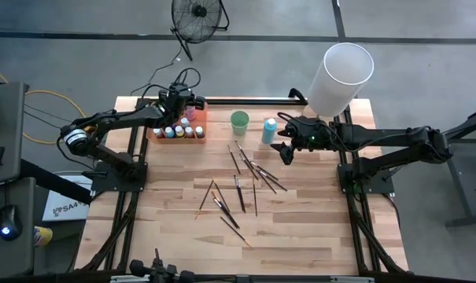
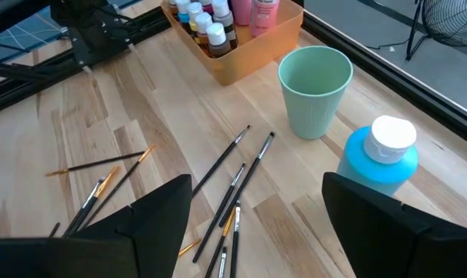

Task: Pick & Place Paint Supplies
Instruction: Put the pink paint bottle into the orange bin, then put the blue paint bottle into the orange bin

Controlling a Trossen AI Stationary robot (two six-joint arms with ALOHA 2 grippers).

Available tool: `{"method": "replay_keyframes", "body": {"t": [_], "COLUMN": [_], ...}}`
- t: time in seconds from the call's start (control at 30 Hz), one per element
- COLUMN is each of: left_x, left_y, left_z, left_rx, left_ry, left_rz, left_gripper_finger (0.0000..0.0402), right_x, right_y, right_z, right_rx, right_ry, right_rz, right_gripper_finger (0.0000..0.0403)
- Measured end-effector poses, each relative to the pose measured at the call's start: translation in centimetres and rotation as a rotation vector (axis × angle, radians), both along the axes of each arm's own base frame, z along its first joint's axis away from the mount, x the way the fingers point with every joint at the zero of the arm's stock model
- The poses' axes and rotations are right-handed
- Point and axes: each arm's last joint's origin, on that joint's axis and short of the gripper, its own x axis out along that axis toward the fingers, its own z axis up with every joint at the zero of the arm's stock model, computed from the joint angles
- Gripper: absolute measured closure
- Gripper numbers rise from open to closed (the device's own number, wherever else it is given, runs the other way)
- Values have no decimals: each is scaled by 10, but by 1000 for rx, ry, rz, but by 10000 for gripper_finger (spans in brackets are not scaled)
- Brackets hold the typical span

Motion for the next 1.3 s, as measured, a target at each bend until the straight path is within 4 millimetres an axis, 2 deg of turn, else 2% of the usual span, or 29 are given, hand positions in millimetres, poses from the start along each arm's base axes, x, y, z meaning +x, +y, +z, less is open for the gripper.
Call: {"method": "replay_keyframes", "body": {"t": [0.13, 0.3, 0.4, 1.03, 1.3], "left_x": [-1, -2, -3, -14, -23], "left_y": [-1, -2, -3, -14, -22], "left_z": [2, 2, 1, 23, 40], "left_rx": [-5, -14, -24, -19, 27], "left_ry": [-13, -19, -18, -105, -124], "left_rz": [-2, 0, 3, -26, -38], "left_gripper_finger": [277, 180, 153, 168, 168], "right_x": [0, 0, 0, 0, -9], "right_y": [0, 0, 0, 0, 0], "right_z": [0, 0, 0, 0, -9], "right_rx": [0, -4, -4, -4, 50], "right_ry": [0, 1, 2, 4, 110], "right_rz": [0, 3, 3, 3, -82], "right_gripper_finger": [117, 117, 117, 117, 117]}}
